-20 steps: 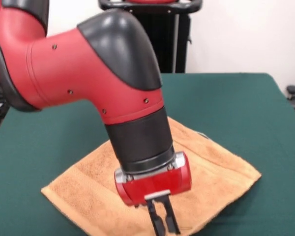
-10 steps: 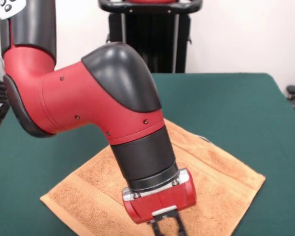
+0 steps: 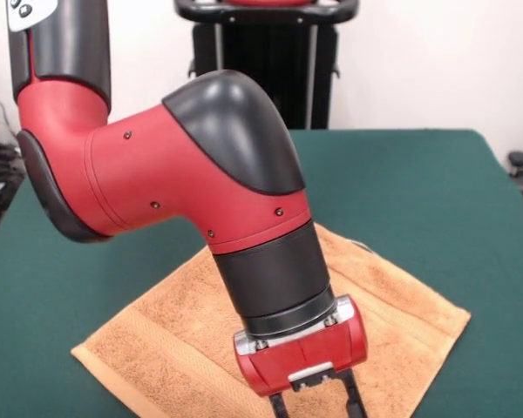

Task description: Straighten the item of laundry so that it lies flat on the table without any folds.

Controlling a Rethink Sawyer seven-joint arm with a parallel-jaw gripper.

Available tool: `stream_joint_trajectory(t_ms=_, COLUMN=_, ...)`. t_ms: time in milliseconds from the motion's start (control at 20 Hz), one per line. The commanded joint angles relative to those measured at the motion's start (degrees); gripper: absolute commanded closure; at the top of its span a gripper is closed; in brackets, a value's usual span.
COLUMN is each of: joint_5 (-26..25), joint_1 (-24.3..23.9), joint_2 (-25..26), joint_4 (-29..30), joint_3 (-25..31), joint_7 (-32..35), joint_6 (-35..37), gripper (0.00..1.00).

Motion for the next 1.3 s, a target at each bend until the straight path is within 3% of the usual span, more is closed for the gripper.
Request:
stream_joint_trajectory(t_ms=50, joint_5=-0.24, joint_1=2.45, joint_2=0.14, joint_4=3.27, joint_3=0.26, joint_7=-9.62, joint_6=5.28, gripper=0.00)
stream_joint_trajectory(t_ms=200, joint_5=0.11, joint_1=3.80, joint_2=-0.41, joint_4=3.10, joint_3=-2.64, joint_7=-7.55, joint_6=9.32, gripper=0.00)
stream_joint_trajectory(t_ms=500, joint_5=1.56, joint_1=8.28, joint_2=-8.37, joint_4=8.27, joint_3=-11.59, joint_7=4.97, joint_6=17.32, gripper=0.00)
stream_joint_trajectory(t_ms=750, joint_5=4.41, joint_1=11.16, joint_2=-13.28, joint_4=10.72, joint_3=-15.41, joint_7=8.51, joint_6=24.58, gripper=0.00)
stream_joint_trajectory(t_ms=900, joint_5=5.82, joint_1=11.88, joint_2=-18.61, joint_4=15.02, joint_3=-16.43, joint_7=10.92, joint_6=24.01, gripper=0.00)
stream_joint_trajectory(t_ms=1300, joint_5=6.94, joint_1=12.68, joint_2=-18.88, joint_4=17.04, joint_3=-18.50, joint_7=10.74, joint_6=19.33, gripper=0.00)
